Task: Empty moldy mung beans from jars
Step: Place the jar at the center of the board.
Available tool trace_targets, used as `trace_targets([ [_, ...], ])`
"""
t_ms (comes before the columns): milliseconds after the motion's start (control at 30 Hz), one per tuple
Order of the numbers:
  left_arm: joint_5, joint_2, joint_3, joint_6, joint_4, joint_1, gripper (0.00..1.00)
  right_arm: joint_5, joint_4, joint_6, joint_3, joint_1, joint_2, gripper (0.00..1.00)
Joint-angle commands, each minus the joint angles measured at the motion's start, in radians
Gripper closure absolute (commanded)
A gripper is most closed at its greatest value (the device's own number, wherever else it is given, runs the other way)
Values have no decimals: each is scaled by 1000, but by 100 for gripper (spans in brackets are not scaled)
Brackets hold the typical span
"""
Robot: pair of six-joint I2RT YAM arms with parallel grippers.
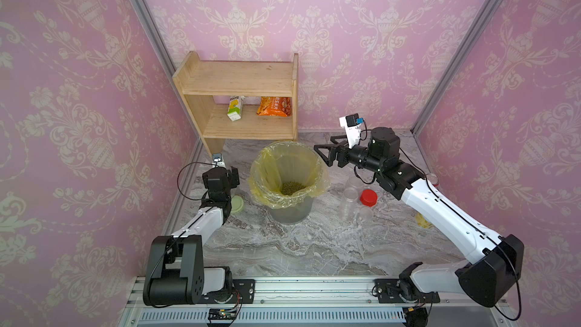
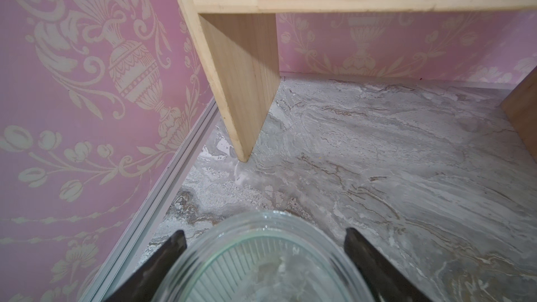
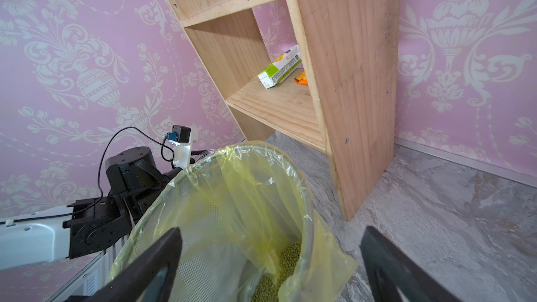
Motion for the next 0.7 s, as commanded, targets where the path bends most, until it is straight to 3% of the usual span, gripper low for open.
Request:
trace_targets([
  [0, -40, 13, 3, 39, 190, 18, 100, -26, 11, -30, -15, -13, -2, 2],
  [667, -25, 249, -62, 134, 586, 23, 100, -38, -6, -42, -18, -43, -3, 2],
])
